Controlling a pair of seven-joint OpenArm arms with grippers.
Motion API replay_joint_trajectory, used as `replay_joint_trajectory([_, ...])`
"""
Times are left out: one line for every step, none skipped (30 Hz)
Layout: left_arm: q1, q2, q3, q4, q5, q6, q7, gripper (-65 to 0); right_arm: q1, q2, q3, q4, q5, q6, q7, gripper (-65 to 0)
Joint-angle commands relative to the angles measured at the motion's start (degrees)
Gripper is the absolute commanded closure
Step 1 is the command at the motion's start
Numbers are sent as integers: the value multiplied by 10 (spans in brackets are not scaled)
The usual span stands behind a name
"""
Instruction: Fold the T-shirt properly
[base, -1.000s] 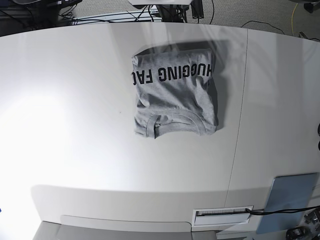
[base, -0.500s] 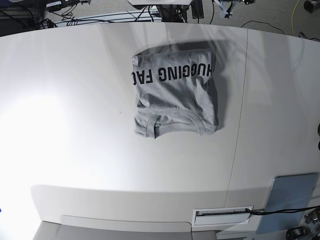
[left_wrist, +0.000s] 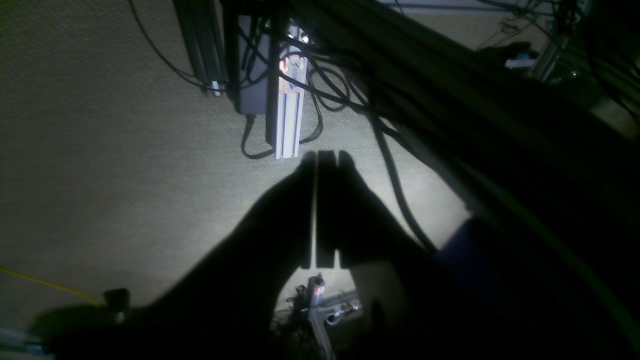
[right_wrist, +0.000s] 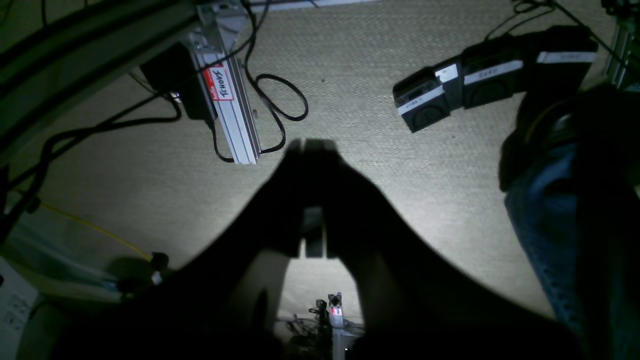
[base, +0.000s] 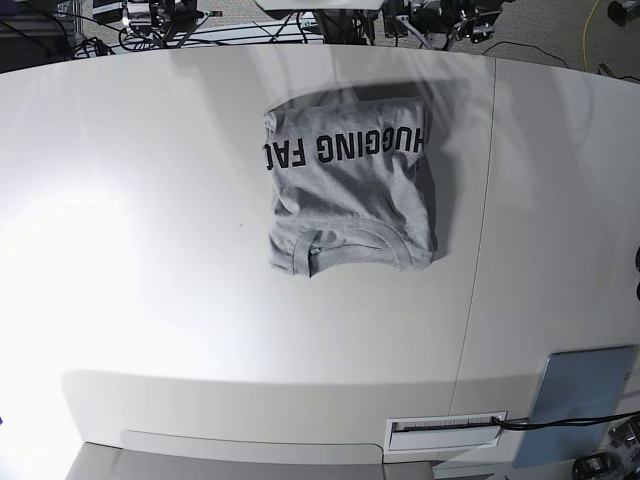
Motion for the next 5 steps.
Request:
replay_joint_trajectory([2,-3,-1,0,-1,-4,3,0,0,6,1,2,2,2,-3,0])
replay_joint_trajectory([2,-3,-1,0,-2,-4,5,0,0,6,1,2,2,2,-3,0])
replay_joint_trajectory([2,-3,-1,0,-2,-4,6,0,-1,6,1,2,2,2,-3,0])
replay_joint_trajectory([4,-3,-1,0,-1,-4,7,0,-1,6,1,2,2,2,-3,0])
replay_joint_trajectory([4,-3,-1,0,-1,-4,7,0,0,6,1,2,2,2,-4,0])
